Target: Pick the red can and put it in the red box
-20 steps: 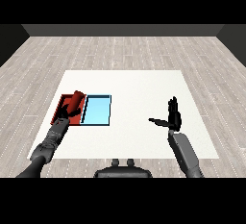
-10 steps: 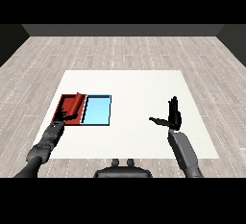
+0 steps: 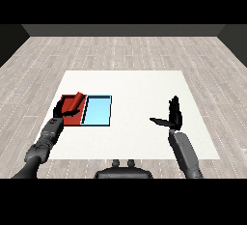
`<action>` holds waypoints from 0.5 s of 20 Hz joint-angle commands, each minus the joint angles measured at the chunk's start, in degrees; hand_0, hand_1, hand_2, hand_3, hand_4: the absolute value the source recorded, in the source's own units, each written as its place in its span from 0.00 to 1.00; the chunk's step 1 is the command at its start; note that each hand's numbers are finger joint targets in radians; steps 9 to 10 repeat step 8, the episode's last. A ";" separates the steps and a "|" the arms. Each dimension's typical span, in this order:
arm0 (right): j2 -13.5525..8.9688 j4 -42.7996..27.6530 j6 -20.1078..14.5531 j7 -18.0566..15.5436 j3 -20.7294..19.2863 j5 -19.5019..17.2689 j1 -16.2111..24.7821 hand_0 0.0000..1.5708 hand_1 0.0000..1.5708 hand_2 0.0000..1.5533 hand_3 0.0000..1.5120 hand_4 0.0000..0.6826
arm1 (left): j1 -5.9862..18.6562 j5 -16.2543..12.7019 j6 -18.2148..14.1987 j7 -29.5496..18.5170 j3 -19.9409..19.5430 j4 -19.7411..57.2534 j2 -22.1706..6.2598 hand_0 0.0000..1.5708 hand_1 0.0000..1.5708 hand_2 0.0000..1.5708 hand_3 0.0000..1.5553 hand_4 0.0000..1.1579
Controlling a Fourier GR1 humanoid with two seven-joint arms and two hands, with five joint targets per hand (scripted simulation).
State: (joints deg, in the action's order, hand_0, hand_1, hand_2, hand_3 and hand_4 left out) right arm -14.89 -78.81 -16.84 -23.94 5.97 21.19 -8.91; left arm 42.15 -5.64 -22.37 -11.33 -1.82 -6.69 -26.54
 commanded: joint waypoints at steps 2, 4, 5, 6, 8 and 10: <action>-1.76 -2.26 2.99 -0.45 -0.34 0.44 1.85 0.00 0.00 0.00 0.00 0.00 | 0.57 -3.30 2.92 -10.31 -3.68 -5.79 -0.49 0.89 0.89 0.82 0.00 0.00; 1.21 -2.17 2.42 -2.30 2.20 -0.87 1.69 0.00 0.00 0.00 0.00 0.00 | -1.71 -6.32 9.79 -15.39 -5.86 -10.21 0.05 0.43 0.43 0.24 0.00 0.00; 1.34 -0.53 3.03 -3.96 2.34 -1.40 3.23 0.00 0.00 0.00 0.00 0.00 | -3.35 -7.18 12.02 -17.28 -6.44 -11.69 -0.58 0.14 0.14 0.00 0.00 0.00; -1.22 -4.09 4.83 -1.24 0.46 0.79 2.36 0.00 0.00 0.00 0.00 0.00 | -3.21 -6.00 12.88 -17.16 -4.83 -13.36 0.11 0.70 0.70 0.74 0.00 0.00; 0.02 -4.44 3.25 -0.01 2.68 -0.97 1.07 0.00 0.00 0.00 0.00 0.00 | -5.25 -8.29 15.05 -20.77 -5.86 -18.13 3.05 0.00 0.00 0.00 0.00 0.00; 0.02 -4.44 3.25 -0.01 2.68 -0.97 1.07 0.00 0.00 0.00 0.00 0.00 | -5.25 -8.29 15.05 -20.77 -5.86 -18.13 3.05 0.00 0.00 0.00 0.00 0.00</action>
